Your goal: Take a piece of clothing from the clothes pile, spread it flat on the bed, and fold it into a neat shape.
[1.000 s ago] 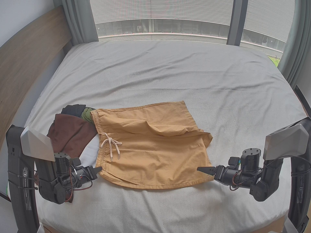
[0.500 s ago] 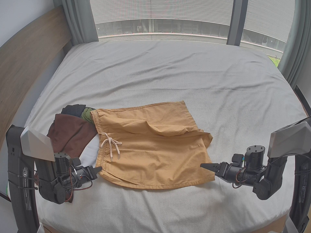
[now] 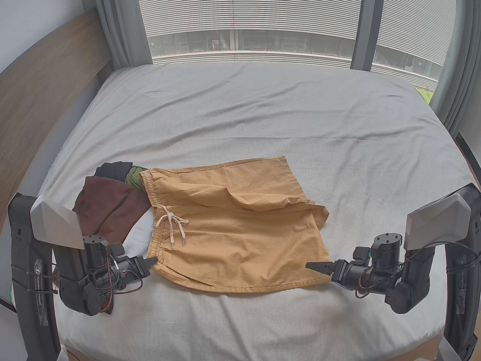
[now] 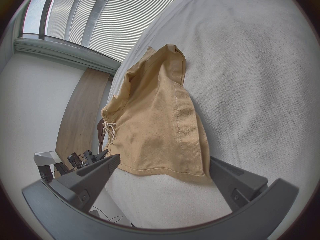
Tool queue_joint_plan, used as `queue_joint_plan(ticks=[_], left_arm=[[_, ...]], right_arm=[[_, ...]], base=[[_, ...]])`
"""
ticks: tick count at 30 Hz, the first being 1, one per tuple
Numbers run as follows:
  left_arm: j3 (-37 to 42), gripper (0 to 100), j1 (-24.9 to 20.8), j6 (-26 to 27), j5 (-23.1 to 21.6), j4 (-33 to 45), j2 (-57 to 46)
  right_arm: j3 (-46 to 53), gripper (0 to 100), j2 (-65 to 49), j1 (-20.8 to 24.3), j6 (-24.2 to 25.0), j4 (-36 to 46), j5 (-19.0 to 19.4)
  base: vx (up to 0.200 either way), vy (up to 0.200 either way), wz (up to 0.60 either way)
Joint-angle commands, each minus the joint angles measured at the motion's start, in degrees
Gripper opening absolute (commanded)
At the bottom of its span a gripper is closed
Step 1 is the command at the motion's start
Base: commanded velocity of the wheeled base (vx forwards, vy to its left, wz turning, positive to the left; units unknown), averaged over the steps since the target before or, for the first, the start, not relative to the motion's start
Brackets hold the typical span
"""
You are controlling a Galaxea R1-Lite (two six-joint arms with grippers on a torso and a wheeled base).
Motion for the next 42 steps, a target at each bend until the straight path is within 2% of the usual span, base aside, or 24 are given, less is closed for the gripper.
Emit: queue_joint_plan(ticks=[1,4,5,18,22,27,42], left_arm=[[-0.03,0,0.0,-0.05,-0.01,-0.01,-0.23],[0.06,0,0.0,-0.05,-0.01,-0.01,-0.23],[0.06,0,0.0,-0.05,-0.01,-0.01,-0.23],[1.2,0,0.0,-0.32,-0.71,-0.01,-0.67],[5.5,0,0.18,-1.9,-3.88,0.08,-4.88],[11.66,0,2.11,-3.66,-11.0,0.26,-11.04],[18.6,0,4.04,1.09,-11.08,0.52,-10.51]], right_arm=[[-0.18,100,0.77,-0.05,-0.02,-0.01,0.01],[-0.45,100,0.86,-0.22,-0.02,-0.45,-0.17],[-0.45,0,0.95,-0.22,-0.02,-0.63,-0.17],[0.61,0,0.68,-0.75,-0.28,-0.01,0.01],[2.81,0,-2.92,-1.01,-0.81,2.01,0.01],[5.53,0,-8.19,-2.33,-4.59,10.1,0.01],[9.49,0,-7.66,-1.28,-7.66,10.89,-0.08]], base=[[0.0,0.0,0.0],[0.0,0.0,0.0],[0.0,0.0,0.0],[0.0,0.0,0.0],[0.0,0.0,0.0],[0.0,0.0,0.0],[0.0,0.0,0.0]])
